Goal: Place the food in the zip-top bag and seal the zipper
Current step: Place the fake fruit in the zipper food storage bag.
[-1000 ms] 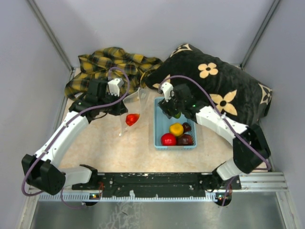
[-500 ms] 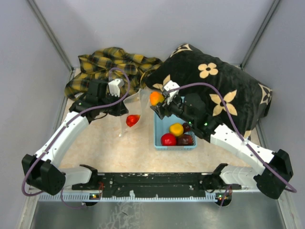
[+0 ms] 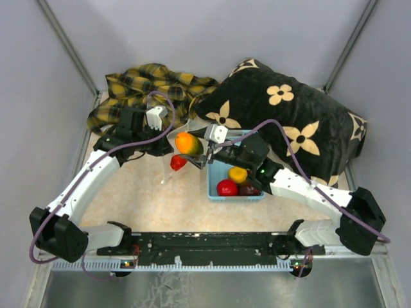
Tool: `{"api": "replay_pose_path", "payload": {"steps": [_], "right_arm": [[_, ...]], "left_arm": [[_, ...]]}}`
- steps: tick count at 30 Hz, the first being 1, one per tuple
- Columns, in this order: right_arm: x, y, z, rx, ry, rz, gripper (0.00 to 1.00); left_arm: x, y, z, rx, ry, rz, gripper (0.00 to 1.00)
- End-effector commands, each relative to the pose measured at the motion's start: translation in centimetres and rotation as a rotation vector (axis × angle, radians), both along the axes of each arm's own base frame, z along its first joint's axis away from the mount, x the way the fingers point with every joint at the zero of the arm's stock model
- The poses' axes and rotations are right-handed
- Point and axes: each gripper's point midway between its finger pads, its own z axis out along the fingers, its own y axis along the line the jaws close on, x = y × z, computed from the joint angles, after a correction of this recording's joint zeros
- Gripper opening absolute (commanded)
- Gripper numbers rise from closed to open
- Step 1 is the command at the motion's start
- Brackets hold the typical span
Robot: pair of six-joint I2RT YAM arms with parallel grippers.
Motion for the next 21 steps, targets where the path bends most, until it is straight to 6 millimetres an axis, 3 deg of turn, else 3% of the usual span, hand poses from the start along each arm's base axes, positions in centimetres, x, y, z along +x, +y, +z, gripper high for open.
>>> {"api": "replay_pose_path", "payload": {"steps": [1, 13, 21], "right_arm": [[-3.5, 1.5, 4.9, 0.157, -0.280, 0.196, 0.40], [-3.2, 5.0, 3.4, 0.186, -0.405, 0.310, 0.38], [-0.7, 5.4, 1.6, 0.143, -0.399, 0.242, 0.38]], "left_arm": [[0.0, -0.4, 0.6, -0.032, -0.018, -0.017, 0.00], [-0.3, -0.8, 0.8, -0.054, -0.016, -0.041, 0.00], [-0.6, -0.9, 0.7, -0.063, -0.017, -0.052, 0.00]]}}
